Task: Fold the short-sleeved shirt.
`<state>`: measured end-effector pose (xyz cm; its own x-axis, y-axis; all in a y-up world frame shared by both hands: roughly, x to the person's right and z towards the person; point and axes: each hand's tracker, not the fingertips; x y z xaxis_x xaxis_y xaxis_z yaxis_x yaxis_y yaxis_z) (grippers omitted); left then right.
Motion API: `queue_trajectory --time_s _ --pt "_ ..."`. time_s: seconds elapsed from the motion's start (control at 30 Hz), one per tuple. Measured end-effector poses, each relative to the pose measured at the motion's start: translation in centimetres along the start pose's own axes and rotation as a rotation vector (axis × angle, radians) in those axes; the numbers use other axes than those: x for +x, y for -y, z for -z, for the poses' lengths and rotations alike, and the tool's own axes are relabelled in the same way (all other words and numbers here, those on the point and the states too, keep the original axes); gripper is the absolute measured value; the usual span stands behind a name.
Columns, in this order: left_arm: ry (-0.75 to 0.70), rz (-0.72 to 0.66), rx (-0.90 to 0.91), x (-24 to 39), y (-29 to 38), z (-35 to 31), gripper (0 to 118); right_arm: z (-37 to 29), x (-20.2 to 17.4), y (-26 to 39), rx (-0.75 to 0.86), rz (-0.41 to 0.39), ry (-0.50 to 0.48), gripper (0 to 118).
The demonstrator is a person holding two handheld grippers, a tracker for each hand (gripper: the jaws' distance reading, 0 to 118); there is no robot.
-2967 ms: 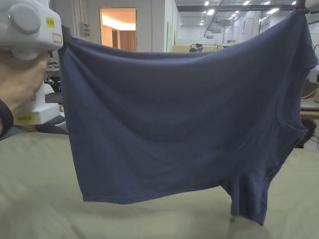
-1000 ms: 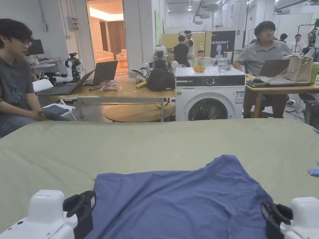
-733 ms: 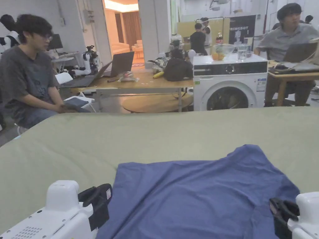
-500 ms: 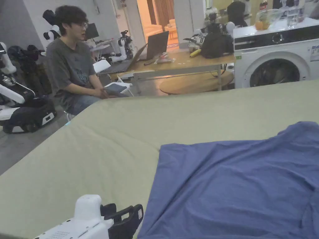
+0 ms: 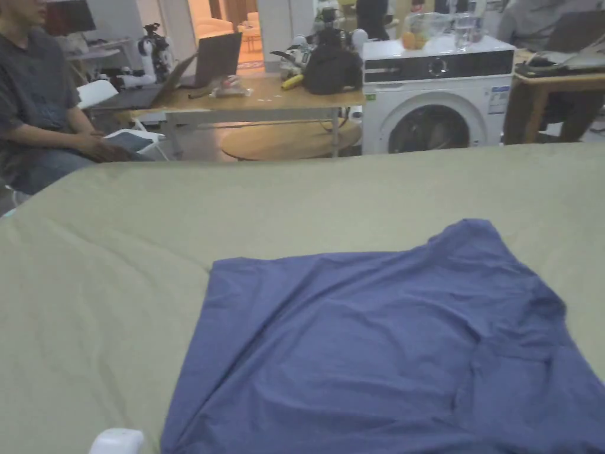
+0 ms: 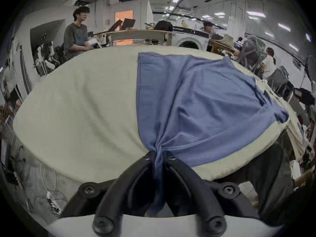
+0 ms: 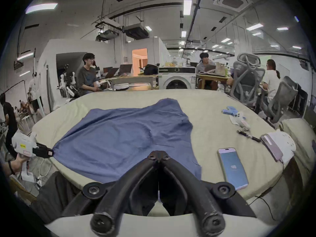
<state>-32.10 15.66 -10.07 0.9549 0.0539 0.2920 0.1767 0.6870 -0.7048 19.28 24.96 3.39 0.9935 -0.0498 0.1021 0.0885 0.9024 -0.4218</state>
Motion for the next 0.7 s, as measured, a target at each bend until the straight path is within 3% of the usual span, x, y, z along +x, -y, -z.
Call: queue_trajectory --time_s 0.03,0.1,0.13,0.23,0.33,0.5,0.53,0.6,0.67,0.7 --pt "0.002 0.002 -0.006 -0.2 -0.1 0.0 3 -0.1 1.0 0.5 -0.010 0.007 0.021 0" --pt "0.008 -0.011 -0.022 -0.4 -0.4 -0.2 3 0.1 2.9 1.5 -0.084 0.016 0.056 35" --pt "0.009 -0.024 -0.034 -0.4 -0.6 0.0 3 0.3 3.7 2.0 -0.109 0.024 0.080 45" --pt "0.009 -0.052 -0.043 -0.3 -1.0 -0.3 3 1.2 5.8 4.0 -0.216 0.086 0.058 50" --pt "0.008 -0.045 -0.040 0.5 -0.9 -0.9 3 3.1 6.2 5.6 -0.313 0.089 0.058 66" --pt "0.014 -0.057 -0.041 0.6 -0.9 -1.2 3 5.4 5.6 7.8 -0.350 0.101 0.027 54" --pt "0.013 -0.056 -0.041 0.7 -0.9 -1.3 3 5.3 5.2 7.9 -0.332 0.047 0.057 44" --pt "0.009 -0.055 -0.038 0.0 -0.7 -1.0 3 5.0 5.0 7.8 -0.325 0.045 0.030 33" --pt "0.009 -0.060 -0.035 -0.1 -0.7 -1.1 3 4.8 4.9 7.7 -0.298 0.063 0.000 2" --pt "0.011 -0.063 -0.025 -0.1 -0.6 -1.5 3 4.8 4.7 7.5 -0.304 0.056 0.015 2"
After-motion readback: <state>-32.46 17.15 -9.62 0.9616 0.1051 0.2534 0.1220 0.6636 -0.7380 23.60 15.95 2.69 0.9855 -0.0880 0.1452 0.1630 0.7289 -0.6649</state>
